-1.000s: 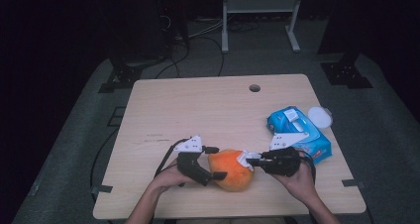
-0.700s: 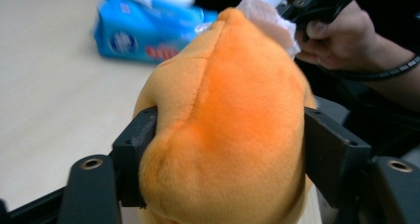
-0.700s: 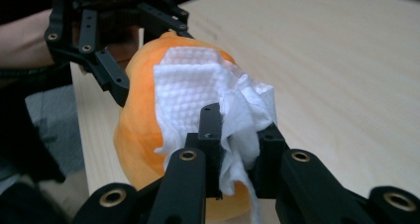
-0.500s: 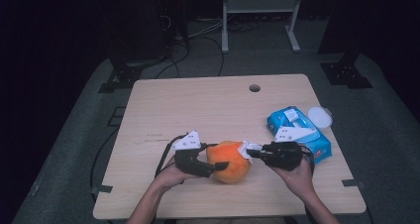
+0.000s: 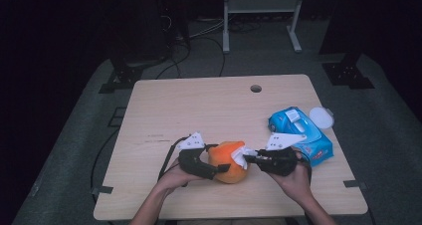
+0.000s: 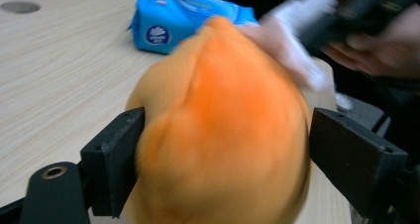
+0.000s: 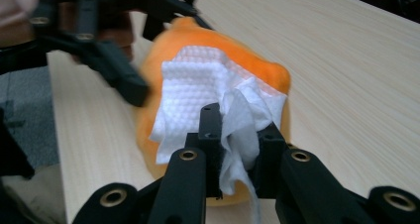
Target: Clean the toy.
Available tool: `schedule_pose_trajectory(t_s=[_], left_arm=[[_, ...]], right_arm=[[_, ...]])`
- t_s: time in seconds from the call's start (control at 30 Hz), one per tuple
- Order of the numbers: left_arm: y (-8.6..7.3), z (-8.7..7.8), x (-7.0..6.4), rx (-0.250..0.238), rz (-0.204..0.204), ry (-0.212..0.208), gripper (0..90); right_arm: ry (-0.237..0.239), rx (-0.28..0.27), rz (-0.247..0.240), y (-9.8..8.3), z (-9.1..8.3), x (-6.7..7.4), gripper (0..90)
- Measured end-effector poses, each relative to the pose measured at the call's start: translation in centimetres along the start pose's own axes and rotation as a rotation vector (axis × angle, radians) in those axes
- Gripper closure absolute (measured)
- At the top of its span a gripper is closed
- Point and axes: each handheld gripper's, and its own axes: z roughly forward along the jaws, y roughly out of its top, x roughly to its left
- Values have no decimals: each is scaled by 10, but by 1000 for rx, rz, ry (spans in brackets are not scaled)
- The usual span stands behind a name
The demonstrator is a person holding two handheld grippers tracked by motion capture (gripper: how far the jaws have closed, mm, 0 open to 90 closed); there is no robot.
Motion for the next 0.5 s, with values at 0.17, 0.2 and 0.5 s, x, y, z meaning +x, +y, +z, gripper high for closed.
schedule_pose_trajectory(t_s=[0.17, 0.2, 0.5], left_arm=[[-1, 6, -7, 14, 71, 46, 225], [1, 8, -10, 21, 78, 79, 243], [-2, 10, -8, 13, 39, 90, 279]], right_arm=[[-12, -5, 51, -5, -3, -12, 779], [-22, 1, 30, -4, -3, -6, 781], [21, 6, -69, 8, 2, 15, 782]])
